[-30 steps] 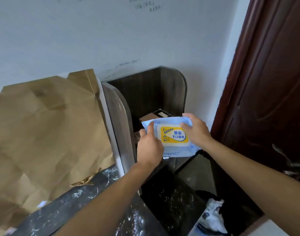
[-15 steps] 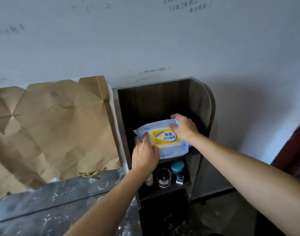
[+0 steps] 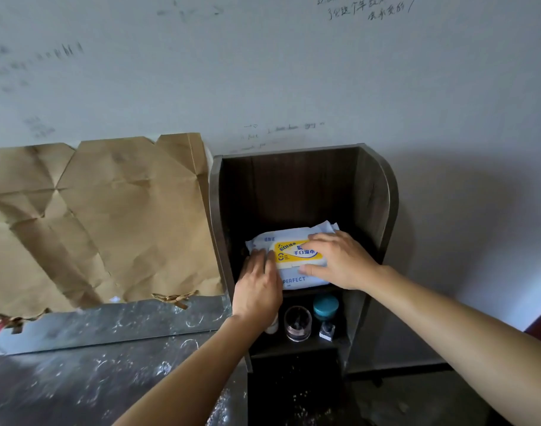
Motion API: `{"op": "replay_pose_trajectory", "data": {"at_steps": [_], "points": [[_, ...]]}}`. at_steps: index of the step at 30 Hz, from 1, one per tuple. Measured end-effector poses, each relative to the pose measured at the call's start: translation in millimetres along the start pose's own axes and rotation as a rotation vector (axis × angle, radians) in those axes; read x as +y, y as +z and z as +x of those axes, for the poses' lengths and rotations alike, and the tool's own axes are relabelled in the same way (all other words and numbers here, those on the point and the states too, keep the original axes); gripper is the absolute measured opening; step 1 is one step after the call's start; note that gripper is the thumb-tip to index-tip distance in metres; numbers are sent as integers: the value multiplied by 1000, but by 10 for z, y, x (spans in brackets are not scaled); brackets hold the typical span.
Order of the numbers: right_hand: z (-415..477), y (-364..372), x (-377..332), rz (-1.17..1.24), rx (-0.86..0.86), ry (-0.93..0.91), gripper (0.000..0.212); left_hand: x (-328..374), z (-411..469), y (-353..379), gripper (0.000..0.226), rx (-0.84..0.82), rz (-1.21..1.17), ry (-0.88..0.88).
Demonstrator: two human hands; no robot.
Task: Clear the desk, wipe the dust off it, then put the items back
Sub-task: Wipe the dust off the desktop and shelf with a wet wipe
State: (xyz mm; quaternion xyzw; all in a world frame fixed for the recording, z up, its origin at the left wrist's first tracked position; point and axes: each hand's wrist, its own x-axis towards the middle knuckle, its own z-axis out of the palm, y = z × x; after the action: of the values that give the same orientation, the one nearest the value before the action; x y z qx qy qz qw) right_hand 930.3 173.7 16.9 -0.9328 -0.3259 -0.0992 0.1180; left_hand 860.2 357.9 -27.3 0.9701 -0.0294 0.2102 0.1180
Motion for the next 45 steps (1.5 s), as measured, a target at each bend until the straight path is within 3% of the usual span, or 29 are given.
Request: {"op": "replay_pose_trajectory", "data": {"at_steps": [10, 15, 19, 23, 26, 30, 34, 37, 40, 42, 45], "points": [[85, -30, -24, -236, 31, -129, 54, -16, -9, 21, 45, 42, -70, -40], [226, -221, -95, -45, 210, 31, 40, -42, -26, 60, 39, 65, -3, 8], [364, -204, -66, 141, 322, 238, 29, -50, 10, 11, 48, 66, 28, 84], [404, -118, -41, 302, 410, 444, 28, 3, 97, -139, 19, 40, -127, 101], [387, -106, -22, 398, 280, 572, 25, 83, 226, -209, 27, -23, -199, 37], [361, -202, -96, 535, 17, 612, 14, 97, 357, -182, 39, -95, -168, -21], [399, -230, -191, 972, 72, 707, 18, 77, 401, -149, 38, -36, -180, -41], [403, -242, -234, 1069, 83, 678, 13, 70, 437, -167, 26, 18, -166, -37], [365, -212, -182, 1000, 85, 600, 15, 65, 468, -163, 15, 33, -150, -44], [336, -175, -110, 737, 65, 488, 13, 60, 458, -161, 12, 48, -171, -53], [309, -130, -82, 301, -55, 255, 9, 25, 422, -127, 47, 73, -201, -44]]}}
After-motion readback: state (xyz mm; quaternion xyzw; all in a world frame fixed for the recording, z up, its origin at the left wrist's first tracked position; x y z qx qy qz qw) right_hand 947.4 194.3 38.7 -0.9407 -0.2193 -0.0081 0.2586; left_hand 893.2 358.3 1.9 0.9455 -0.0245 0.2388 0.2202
